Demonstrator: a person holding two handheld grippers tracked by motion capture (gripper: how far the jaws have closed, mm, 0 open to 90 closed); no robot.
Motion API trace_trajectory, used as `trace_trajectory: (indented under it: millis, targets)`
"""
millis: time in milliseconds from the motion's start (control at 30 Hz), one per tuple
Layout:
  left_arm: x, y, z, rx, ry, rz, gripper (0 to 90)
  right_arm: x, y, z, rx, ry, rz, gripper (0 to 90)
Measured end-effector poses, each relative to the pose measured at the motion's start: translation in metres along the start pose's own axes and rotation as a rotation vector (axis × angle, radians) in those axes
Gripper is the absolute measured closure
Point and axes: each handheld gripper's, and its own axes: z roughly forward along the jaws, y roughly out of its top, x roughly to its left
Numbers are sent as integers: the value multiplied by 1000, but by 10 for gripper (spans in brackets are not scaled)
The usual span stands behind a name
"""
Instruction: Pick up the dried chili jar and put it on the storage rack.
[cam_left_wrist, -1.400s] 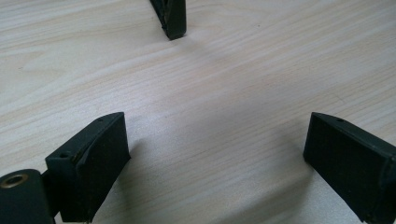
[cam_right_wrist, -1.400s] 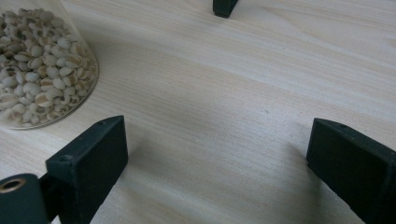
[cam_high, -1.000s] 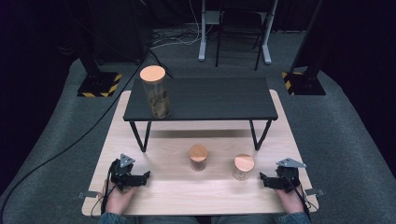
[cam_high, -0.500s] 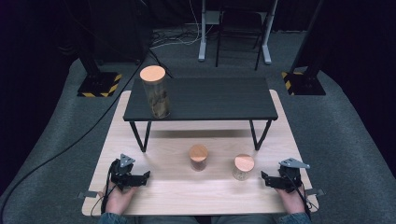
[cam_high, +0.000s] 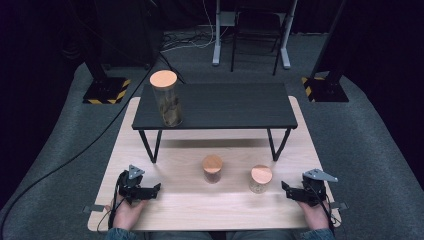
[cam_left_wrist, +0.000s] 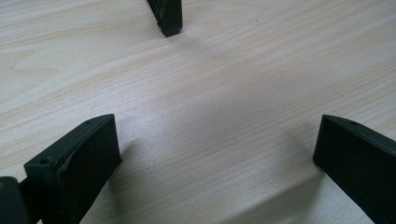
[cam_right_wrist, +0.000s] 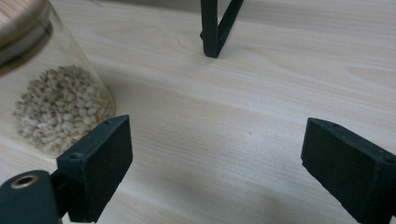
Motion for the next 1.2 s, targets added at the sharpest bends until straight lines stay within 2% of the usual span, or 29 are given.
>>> trace_trajectory:
  millis: [367, 900, 1033, 1200]
  targets:
    - [0, 0, 0, 0, 0, 0, 1, 5, 9, -10, -39, 2, 12, 88]
    - [0, 0, 0, 0, 1, 0, 1, 14, 22, -25, -88, 8, 5, 84]
    - [1, 0, 0, 0, 28, -30, 1, 16, 24, -27, -95, 14, 5, 84]
    - [0, -1, -1, 0, 31, -34, 1, 19, 26, -29, -96, 25, 14, 77]
